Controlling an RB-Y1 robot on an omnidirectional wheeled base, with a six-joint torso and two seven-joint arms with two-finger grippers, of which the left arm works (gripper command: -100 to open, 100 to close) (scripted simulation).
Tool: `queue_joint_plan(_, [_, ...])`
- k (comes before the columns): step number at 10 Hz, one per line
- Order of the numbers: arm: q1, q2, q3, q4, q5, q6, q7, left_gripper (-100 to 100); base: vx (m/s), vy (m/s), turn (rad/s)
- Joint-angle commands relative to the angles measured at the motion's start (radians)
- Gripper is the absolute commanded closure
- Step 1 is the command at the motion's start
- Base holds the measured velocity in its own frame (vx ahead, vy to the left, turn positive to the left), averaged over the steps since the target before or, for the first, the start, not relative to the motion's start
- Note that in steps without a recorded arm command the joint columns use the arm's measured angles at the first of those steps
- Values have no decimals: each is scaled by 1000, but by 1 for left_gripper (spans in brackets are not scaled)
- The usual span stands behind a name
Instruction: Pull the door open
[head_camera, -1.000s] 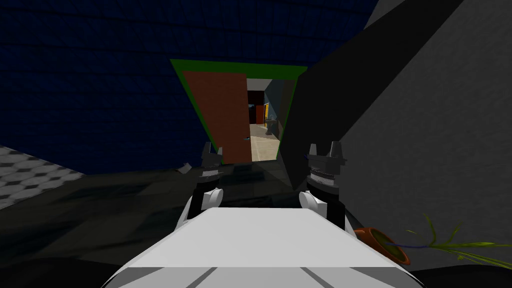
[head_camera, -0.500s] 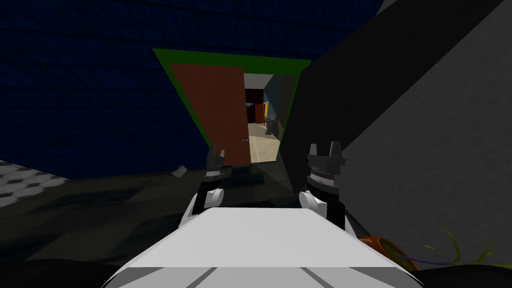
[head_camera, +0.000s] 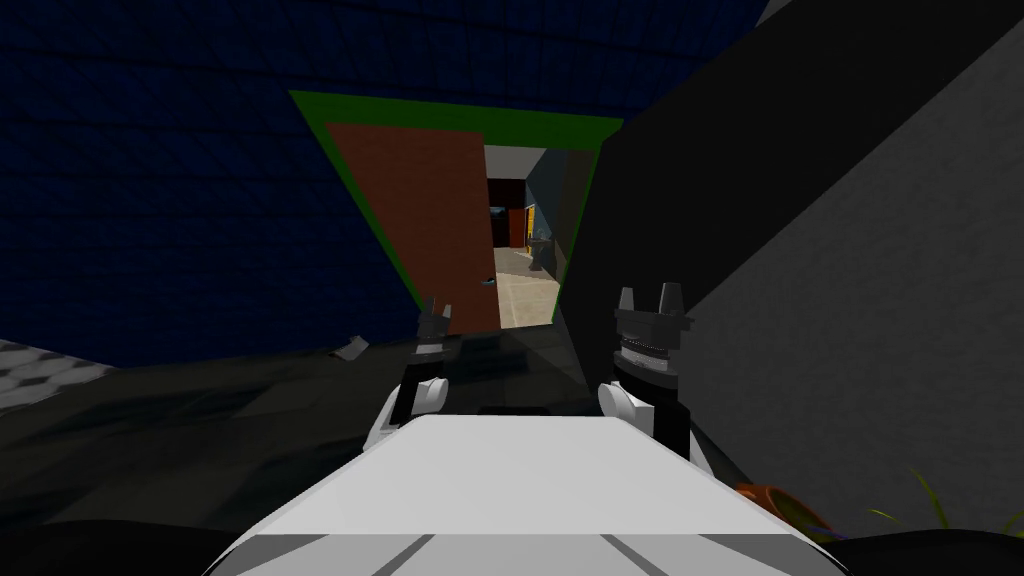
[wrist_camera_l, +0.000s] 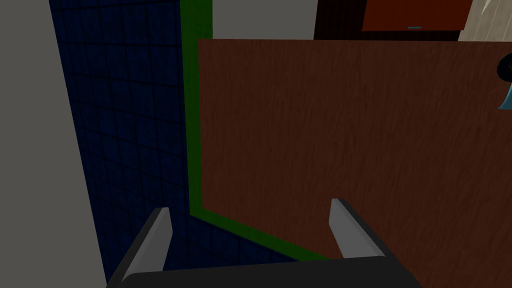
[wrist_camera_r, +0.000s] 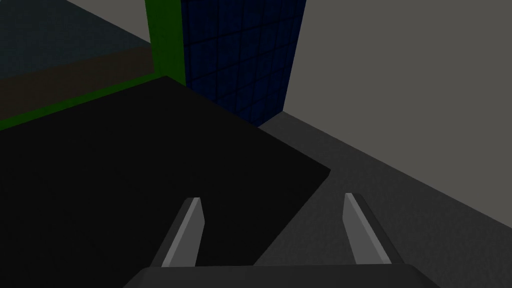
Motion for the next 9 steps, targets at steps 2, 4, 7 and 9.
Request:
queue_joint_plan(2, [-13, 10, 9, 56, 1, -17, 1, -100, 97, -14, -22])
queue_joint_plan(4, [-22, 17, 16, 98, 3, -29, 3, -100, 94, -20, -20])
queue_joint_plan(7, [-37, 27, 27, 162, 5, -47, 5, -100, 102, -14, -24])
queue_joint_plan(9, [-47, 33, 34, 206, 6, -59, 7, -100, 110, -5, -25])
